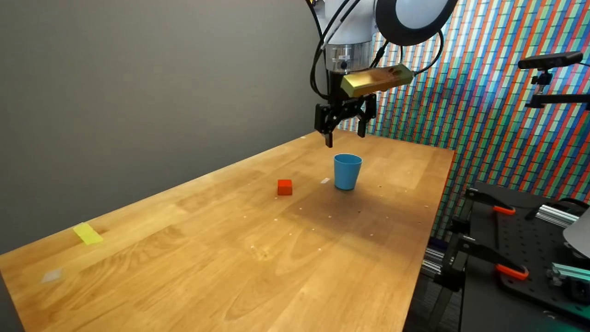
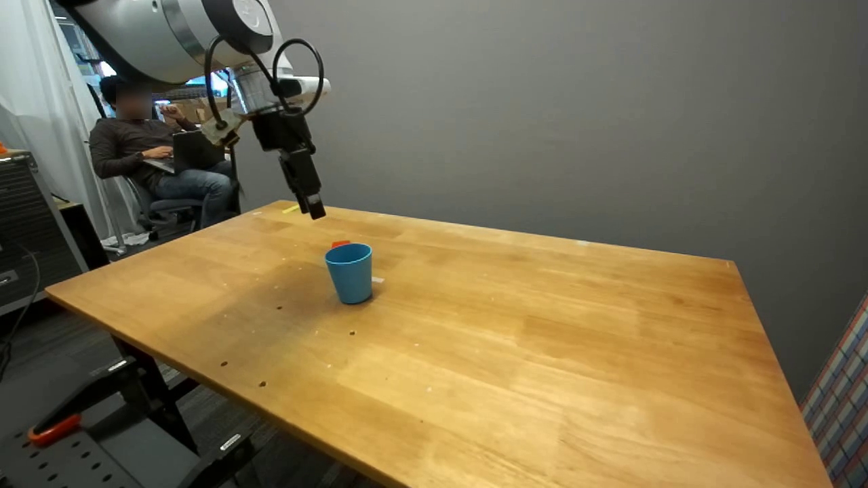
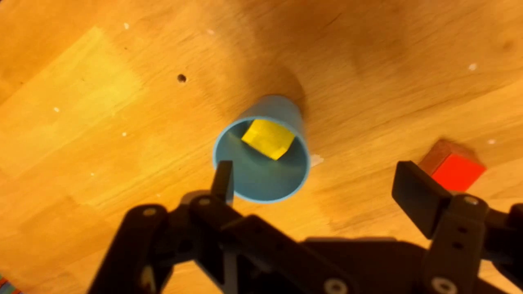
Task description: Put the yellow block in the blue cup
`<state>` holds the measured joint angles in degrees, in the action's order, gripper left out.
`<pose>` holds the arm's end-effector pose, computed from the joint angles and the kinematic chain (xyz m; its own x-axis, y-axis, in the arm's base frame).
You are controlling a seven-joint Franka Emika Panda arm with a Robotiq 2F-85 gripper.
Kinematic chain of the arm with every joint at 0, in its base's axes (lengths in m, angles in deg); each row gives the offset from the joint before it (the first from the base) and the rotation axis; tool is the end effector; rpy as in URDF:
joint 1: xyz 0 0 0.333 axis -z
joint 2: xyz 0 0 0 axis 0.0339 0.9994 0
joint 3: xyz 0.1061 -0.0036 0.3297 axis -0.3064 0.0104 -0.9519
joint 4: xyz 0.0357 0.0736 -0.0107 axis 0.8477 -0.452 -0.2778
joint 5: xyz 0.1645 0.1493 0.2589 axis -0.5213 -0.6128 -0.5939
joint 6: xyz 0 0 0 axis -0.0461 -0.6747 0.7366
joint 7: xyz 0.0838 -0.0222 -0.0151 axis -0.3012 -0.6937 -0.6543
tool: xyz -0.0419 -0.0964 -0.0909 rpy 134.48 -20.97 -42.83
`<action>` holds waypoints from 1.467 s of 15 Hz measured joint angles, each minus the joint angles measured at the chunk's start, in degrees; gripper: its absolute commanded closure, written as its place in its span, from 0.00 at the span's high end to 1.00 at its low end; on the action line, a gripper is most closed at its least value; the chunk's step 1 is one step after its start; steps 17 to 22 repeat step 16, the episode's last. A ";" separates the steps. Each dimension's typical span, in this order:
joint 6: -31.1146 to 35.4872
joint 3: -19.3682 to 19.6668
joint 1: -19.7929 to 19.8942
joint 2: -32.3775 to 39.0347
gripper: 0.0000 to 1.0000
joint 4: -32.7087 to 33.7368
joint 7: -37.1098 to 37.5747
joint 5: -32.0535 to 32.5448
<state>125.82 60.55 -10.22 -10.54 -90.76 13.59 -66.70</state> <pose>0.4674 0.0974 0.3138 0.8902 -0.4382 0.1243 -0.4542 -0.8748 0.1687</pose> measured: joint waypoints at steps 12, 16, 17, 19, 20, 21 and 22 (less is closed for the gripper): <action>-23.04 -7.09 -2.73 -24.87 1.00 -3.79 -32.44 -27.16; -26.57 -7.20 -2.68 -28.20 1.00 -4.05 -33.33 -27.16; -26.57 -7.20 -2.68 -28.20 1.00 -4.05 -33.33 -27.16; -26.57 -7.20 -2.68 -28.20 1.00 -4.05 -33.33 -27.16; -26.57 -7.20 -2.68 -28.20 1.00 -4.05 -33.33 -27.16; -26.57 -7.20 -2.68 -28.20 1.00 -4.05 -33.33 -27.16; -26.57 -7.20 -2.68 -28.20 1.00 -4.05 -33.33 -27.16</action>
